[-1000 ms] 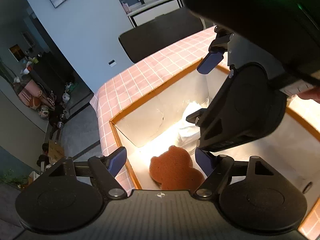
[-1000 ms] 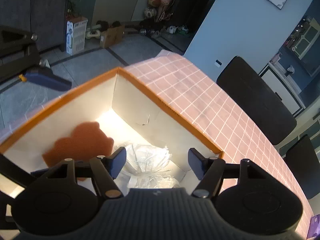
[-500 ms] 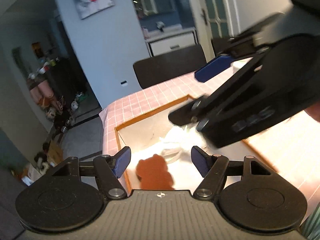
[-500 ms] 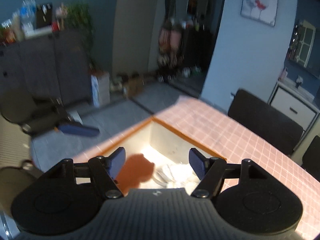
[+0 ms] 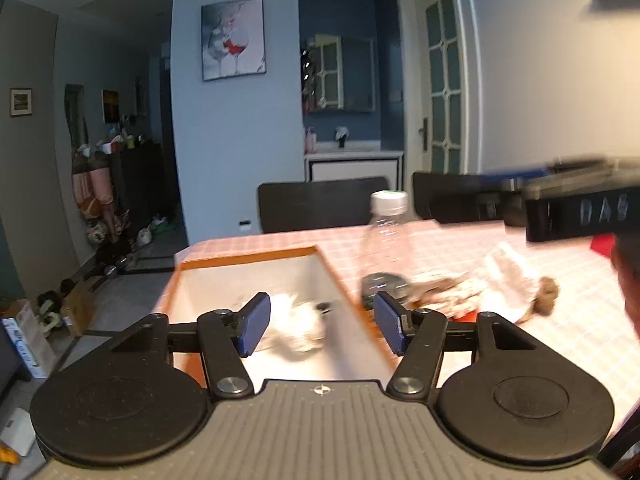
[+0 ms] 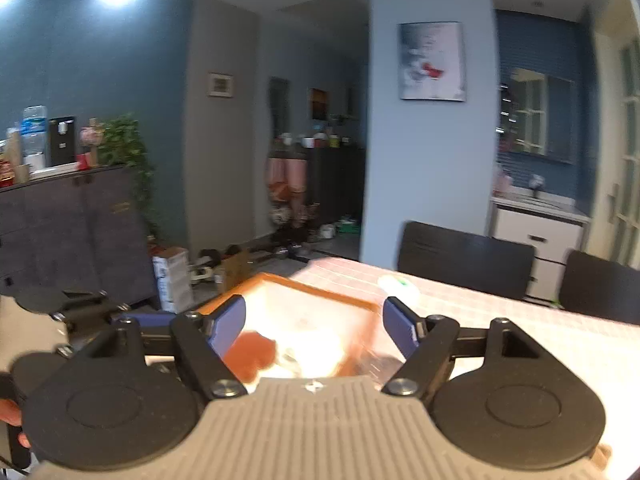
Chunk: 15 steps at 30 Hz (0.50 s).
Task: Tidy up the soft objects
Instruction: 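Withdraw both tools from the box back toward the table items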
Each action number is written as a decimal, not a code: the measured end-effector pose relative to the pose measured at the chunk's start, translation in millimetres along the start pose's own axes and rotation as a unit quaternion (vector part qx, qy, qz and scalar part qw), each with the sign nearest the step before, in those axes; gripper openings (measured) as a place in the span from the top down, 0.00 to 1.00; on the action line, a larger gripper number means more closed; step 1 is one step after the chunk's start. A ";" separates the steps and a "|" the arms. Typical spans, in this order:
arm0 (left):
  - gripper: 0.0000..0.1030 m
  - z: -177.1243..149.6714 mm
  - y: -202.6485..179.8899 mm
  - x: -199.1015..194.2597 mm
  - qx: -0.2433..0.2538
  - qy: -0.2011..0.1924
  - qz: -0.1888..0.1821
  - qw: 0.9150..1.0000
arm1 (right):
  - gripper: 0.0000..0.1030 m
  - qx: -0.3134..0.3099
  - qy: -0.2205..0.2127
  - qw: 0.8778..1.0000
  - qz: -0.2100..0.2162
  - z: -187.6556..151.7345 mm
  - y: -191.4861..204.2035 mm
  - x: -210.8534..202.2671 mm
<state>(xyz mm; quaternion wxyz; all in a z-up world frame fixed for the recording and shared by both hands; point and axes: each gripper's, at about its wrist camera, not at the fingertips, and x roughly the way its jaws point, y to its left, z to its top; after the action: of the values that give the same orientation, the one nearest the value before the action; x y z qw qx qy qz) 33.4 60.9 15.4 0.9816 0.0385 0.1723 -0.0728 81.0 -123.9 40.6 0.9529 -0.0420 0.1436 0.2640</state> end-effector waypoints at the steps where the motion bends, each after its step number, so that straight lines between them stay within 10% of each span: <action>1: 0.35 -2.8 -6.5 -1.8 -0.004 -0.004 -0.005 1.000 | 0.26 0.003 0.003 1.000 -0.011 -6.5 -5.9 -4.9; 15: 0.41 -13.2 -88.0 53.1 -0.006 0.029 -0.097 0.995 | 0.25 0.140 0.061 0.976 -0.157 -98.3 -117.5 -34.6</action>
<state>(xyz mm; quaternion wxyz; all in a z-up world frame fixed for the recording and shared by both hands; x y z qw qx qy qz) 64.6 -31.4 -19.7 0.9648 0.0181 0.2038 -0.1655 88.4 -256.9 -42.5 0.9683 0.0534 0.2283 0.0856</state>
